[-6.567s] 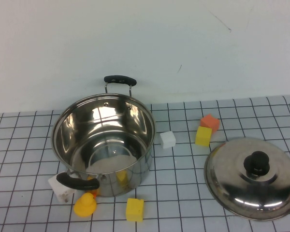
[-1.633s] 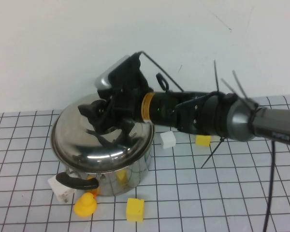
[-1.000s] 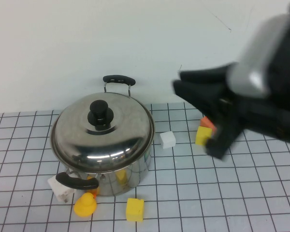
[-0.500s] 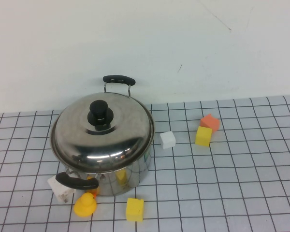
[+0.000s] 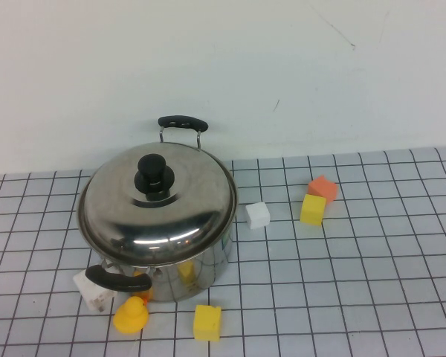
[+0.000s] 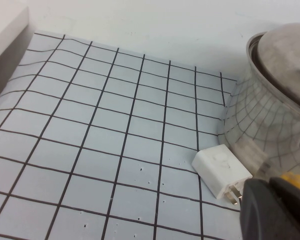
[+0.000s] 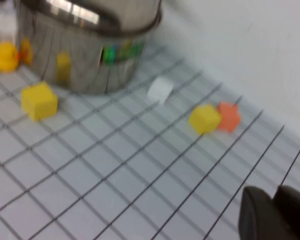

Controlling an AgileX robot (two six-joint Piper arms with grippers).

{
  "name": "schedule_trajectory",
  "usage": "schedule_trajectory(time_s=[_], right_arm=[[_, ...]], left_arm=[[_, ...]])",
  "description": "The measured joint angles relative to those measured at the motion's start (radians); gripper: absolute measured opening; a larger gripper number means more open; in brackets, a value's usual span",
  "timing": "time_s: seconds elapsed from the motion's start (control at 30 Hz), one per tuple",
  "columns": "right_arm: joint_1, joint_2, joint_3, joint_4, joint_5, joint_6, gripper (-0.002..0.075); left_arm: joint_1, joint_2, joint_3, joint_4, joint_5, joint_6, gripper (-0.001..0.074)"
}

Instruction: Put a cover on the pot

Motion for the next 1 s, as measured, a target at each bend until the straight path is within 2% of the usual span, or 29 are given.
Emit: schedule_trajectory(time_s=[0.03, 0.27, 0.37, 0.6, 0.8, 1.0], right_arm=[[-0.015, -0.003, 0.013, 0.036, 0.003, -0.023, 0.0064], [-0.309, -0.170, 0.237, 0.219, -0.195, -0.226, 0.0064], [-0.435, -0.282, 0.297, 0.234, -0.179, -0.247, 0.0064], [-0.662, -0.426, 0.379, 0.245, -0.072, -0.224, 0.0064], [-0.797, -0.432, 0.383, 0.247, -0.083, -0.194, 0.0064], [-0.826, -0.432, 0.383, 0.247, -0.077, -0.194, 0.0064]], left_arm=[[0.000, 0.000, 0.000, 0.000, 0.000, 0.000, -0.0003], [0.000, 0.000, 0.000, 0.000, 0.000, 0.000, -0.0003], [0.000, 0.000, 0.000, 0.000, 0.000, 0.000, -0.0003], [0.000, 0.000, 0.000, 0.000, 0.000, 0.000, -0.0003], [0.000, 0.000, 0.000, 0.000, 0.000, 0.000, -0.0003], [0.000, 0.000, 0.000, 0.000, 0.000, 0.000, -0.0003]])
